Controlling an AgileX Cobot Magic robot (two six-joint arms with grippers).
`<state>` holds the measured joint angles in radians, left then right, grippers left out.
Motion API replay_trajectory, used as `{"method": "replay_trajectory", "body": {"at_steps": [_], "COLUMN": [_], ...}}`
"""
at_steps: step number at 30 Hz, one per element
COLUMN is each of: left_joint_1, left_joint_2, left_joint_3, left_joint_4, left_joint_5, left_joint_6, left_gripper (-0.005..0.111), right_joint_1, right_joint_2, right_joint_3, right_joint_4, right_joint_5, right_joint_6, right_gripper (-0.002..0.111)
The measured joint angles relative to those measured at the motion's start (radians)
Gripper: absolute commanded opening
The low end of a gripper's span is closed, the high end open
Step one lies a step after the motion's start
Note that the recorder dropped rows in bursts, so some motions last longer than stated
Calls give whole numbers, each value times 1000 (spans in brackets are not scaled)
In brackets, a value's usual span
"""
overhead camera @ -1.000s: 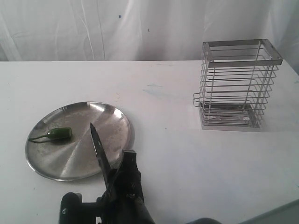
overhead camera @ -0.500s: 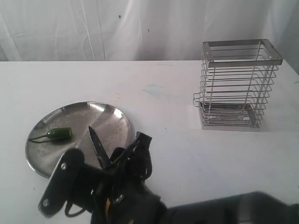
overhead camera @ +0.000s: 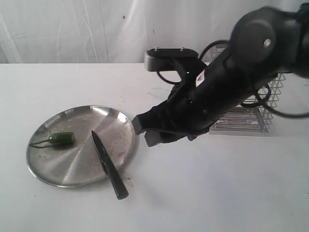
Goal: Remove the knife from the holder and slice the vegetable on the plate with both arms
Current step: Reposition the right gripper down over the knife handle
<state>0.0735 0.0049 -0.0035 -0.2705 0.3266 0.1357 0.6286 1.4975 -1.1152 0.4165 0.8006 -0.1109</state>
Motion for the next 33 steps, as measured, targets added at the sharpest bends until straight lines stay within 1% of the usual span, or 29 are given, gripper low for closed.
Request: {"method": "replay_trajectory", "body": {"at_steps": [2,4,5,7,10,15,17,18,22,23,28,33], "left_joint_1": [0,0,0,0,0,0,0,0,0,0,0,0], "left_joint_2": [0,0,0,0,0,0,0,0,0,0,0,0], "left_joint_3": [0,0,0,0,0,0,0,0,0,0,0,0], "left_joint_4": [0,0,0,0,0,0,0,0,0,0,0,0], "left_joint_5": [0,0,0,0,0,0,0,0,0,0,0,0], "left_joint_6": [0,0,0,0,0,0,0,0,0,0,0,0], "left_gripper": [0,0,0,0,0,0,0,0,0,0,0,0], "right_joint_1": [-94,-145,-160,-171,-171,-171,-171,-171,-171,-171,-171,-171], "right_joint_2": [25,55,68,82,86,86,88,90,116,130,221,338], "right_joint_3": [-6,-6,-6,-6,-7,-9,-9,-9,-9,-9,-9,-9], "right_joint_4": [275,441,498,555,576,587,589,589,585,587,632,634], "right_joint_5": [166,324,363,390,381,247,225,222,226,230,234,262], "right_joint_6": [-267,-450,-519,-589,-623,-637,-637,-637,-637,-637,-637,-637], "right_gripper": [41,41,41,41,41,41,43,46,65,68,68,68]}}
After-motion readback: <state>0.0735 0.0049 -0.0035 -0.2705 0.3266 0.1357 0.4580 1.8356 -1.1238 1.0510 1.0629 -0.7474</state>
